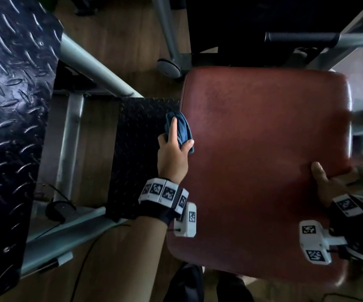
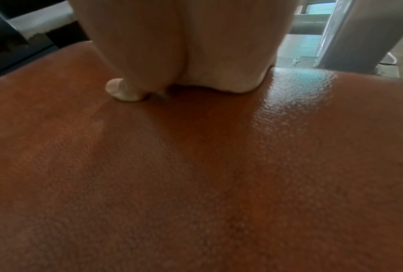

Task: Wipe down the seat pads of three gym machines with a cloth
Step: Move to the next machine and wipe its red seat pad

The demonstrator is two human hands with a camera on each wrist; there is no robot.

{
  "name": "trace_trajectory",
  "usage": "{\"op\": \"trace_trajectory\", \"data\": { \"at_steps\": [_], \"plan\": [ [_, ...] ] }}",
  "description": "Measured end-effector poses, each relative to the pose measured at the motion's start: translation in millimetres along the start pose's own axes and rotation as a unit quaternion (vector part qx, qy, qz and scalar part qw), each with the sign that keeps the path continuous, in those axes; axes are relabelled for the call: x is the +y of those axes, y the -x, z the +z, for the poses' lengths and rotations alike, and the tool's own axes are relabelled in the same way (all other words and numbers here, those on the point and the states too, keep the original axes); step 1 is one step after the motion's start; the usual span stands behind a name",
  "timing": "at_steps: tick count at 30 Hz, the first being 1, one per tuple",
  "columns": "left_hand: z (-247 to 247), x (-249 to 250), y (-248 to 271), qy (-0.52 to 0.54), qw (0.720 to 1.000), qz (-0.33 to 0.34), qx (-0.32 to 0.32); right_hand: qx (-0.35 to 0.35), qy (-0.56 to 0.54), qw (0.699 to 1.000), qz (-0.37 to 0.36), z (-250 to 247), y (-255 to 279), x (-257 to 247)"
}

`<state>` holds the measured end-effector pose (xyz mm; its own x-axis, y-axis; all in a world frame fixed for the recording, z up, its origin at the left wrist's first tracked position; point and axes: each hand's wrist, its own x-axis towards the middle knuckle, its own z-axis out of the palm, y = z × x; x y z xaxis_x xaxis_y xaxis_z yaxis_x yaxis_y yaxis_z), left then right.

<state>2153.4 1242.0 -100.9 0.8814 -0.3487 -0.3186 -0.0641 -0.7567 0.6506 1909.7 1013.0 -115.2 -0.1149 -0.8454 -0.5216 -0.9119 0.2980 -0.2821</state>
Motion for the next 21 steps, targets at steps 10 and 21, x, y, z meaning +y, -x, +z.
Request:
{"op": "trace_trajectory", "data": {
  "at_steps": [10,21],
  "plan": [
    [-7.4,-34.7,70.5,-0.011,1.000,0.014,-0.008,0.016,0.001,1.000,0.001,1.0,1.6,-2.6],
    [-3.5,-24.5,34.3,-0.001,0.999,0.051,-0.002,0.048,0.019,0.998,-0.019,6.1,5.2,1.5]
  ]
}}
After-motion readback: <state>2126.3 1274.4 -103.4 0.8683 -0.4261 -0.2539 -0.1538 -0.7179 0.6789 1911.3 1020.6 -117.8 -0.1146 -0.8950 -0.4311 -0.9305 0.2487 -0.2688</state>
